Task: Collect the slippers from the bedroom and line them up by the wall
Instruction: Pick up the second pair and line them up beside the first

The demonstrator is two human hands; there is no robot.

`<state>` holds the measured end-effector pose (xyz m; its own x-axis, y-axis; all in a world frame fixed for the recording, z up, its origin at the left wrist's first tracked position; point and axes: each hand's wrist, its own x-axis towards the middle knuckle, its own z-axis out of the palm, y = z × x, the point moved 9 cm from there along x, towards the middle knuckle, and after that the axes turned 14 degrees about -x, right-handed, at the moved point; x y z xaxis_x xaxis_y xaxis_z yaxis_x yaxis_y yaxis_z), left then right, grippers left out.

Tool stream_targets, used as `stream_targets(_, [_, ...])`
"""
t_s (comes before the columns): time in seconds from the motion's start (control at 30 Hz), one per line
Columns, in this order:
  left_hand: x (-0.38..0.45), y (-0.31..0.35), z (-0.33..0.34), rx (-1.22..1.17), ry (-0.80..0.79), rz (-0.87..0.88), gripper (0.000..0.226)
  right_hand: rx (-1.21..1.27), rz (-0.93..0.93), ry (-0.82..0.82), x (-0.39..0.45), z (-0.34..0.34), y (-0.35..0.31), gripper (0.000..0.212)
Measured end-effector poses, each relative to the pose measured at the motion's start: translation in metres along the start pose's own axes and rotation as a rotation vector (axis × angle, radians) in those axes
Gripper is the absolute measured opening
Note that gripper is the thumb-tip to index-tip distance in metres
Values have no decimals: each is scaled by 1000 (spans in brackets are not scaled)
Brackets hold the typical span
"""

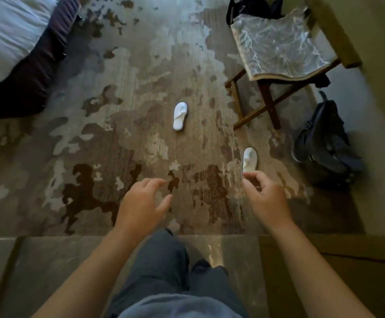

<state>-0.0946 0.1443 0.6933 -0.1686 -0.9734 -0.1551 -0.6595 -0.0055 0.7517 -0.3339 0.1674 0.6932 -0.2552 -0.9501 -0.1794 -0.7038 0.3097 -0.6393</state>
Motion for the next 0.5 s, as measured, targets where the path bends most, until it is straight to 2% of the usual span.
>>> stream_targets(0.17, [106,-55,-12,15,29,-155,36,-67,-14,-36,130,30,-28,27])
stream_targets(0.23, [164,-73,-17,-1,46,-172,37,-93,-1,-54,185,49,-33,27])
stream_targets(0.4, [328,-101,-14,42,-66,-184,42,-140,81,-120,328,92,-45,27])
stream_targets(0.5, [415,-111,-8,85,-82,-168,41,-204,116,-174,403,120,-43,29])
